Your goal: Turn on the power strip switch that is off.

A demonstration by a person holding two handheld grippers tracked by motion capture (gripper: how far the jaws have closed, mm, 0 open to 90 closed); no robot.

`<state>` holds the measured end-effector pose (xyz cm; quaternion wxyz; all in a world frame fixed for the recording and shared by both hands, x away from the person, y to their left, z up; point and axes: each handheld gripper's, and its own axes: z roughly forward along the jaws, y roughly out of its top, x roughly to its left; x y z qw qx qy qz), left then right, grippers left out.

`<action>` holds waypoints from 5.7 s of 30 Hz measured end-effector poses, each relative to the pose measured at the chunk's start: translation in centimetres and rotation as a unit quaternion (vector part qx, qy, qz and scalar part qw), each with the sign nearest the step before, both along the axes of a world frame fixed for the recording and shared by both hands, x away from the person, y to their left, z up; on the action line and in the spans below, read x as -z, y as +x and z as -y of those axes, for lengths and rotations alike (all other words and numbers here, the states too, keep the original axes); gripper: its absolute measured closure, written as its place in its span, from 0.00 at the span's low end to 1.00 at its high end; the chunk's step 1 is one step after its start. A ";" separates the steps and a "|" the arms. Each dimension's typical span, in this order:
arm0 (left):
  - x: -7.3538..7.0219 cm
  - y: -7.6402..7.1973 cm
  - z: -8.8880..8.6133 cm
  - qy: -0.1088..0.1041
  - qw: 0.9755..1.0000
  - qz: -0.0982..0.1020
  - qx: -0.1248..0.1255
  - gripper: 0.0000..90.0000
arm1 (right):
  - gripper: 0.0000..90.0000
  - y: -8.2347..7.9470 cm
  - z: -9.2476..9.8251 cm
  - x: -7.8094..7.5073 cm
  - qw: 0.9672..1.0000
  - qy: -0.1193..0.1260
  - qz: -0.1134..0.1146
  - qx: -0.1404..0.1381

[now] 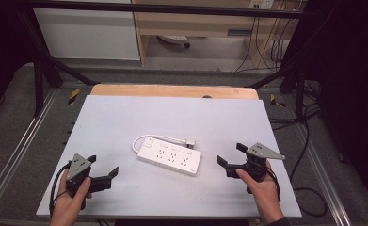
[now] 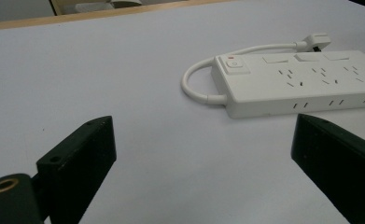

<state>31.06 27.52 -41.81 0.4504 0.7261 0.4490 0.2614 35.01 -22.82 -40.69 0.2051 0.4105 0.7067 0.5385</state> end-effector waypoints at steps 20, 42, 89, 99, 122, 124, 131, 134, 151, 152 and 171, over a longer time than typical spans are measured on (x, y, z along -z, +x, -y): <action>0.1 0.0 0.0 0.001 1.000 -0.003 0.001 0.07 | 0.49 -0.1 -0.3 -0.8 1.000 0.012 0.021 0.002; 0.1 0.0 0.0 0.005 1.000 -0.001 0.004 0.08 | 1.00 1.1 -2.1 -1.3 0.998 0.030 0.048 0.001; 0.2 0.1 0.0 0.008 1.000 -0.004 0.004 0.08 | 1.00 5.1 -10.7 0.8 0.998 0.010 0.003 -0.056; 0.2 0.1 0.0 0.008 1.000 -0.004 0.005 0.08 | 1.00 5.4 -11.5 0.9 0.998 0.002 0.001 -0.064; 0.2 0.1 0.0 0.010 1.000 -0.005 0.007 0.08 | 1.00 6.2 -13.4 1.7 0.997 -0.016 -0.012 -0.079; 0.2 0.1 0.0 0.010 1.000 -0.005 0.007 0.08 | 1.00 6.2 -13.6 1.8 0.996 -0.020 -0.014 -0.081; 0.2 0.1 0.0 0.011 1.000 -0.006 0.007 0.08 | 1.00 6.4 -14.4 2.3 0.995 -0.036 -0.023 -0.087; 0.2 0.1 0.0 0.012 1.000 -0.006 0.008 0.08 | 1.00 6.5 -14.8 2.4 0.995 -0.042 -0.025 -0.091; 0.2 0.1 -0.1 0.012 1.000 -0.006 0.008 0.08 | 1.00 6.8 -16.0 3.2 0.992 -0.062 -0.040 -0.102; 0.2 0.1 -0.1 0.012 1.000 -0.006 0.007 0.08 | 1.00 6.8 -16.1 3.3 0.992 -0.064 -0.040 -0.102; 0.2 0.1 -0.1 0.015 1.000 -0.005 0.008 0.08 | 1.00 7.9 -15.8 3.9 0.992 -0.080 -0.058 -0.084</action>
